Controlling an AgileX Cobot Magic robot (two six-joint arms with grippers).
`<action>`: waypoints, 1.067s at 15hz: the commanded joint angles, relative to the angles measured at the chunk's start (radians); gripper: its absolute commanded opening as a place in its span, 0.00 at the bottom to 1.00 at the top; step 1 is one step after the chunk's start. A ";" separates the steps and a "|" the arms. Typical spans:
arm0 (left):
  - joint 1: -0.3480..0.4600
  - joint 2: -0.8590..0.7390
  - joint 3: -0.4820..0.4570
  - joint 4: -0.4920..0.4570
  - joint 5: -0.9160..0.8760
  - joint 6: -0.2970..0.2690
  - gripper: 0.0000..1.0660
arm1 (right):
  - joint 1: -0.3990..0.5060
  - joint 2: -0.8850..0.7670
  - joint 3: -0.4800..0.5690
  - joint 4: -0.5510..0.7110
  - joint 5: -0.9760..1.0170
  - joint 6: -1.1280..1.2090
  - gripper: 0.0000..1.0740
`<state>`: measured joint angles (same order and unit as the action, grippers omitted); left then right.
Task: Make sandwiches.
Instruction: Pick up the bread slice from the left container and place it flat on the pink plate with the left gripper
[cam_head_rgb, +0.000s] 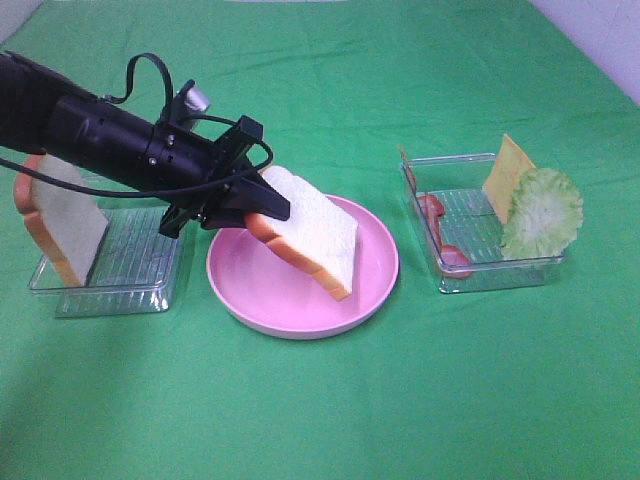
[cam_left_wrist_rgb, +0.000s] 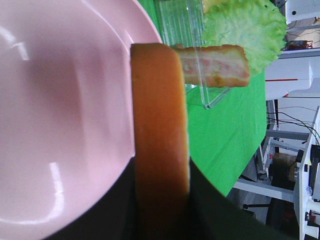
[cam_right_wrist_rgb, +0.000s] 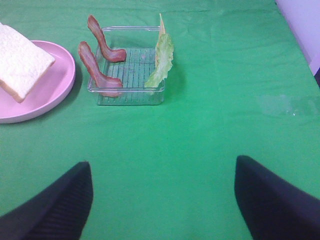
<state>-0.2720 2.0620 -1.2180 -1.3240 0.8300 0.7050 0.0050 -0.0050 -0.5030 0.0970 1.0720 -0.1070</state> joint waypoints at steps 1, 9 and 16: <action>-0.019 0.019 0.004 -0.042 -0.032 0.001 0.00 | -0.006 -0.015 0.001 0.002 -0.010 -0.013 0.69; -0.059 0.064 0.004 -0.092 -0.078 0.005 0.00 | -0.006 -0.015 0.001 0.002 -0.010 -0.013 0.69; -0.059 0.060 0.004 -0.074 -0.103 0.005 0.57 | -0.006 -0.015 0.001 0.002 -0.010 -0.013 0.69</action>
<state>-0.3260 2.1260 -1.2160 -1.3910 0.7280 0.7050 0.0050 -0.0050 -0.5030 0.0980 1.0720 -0.1070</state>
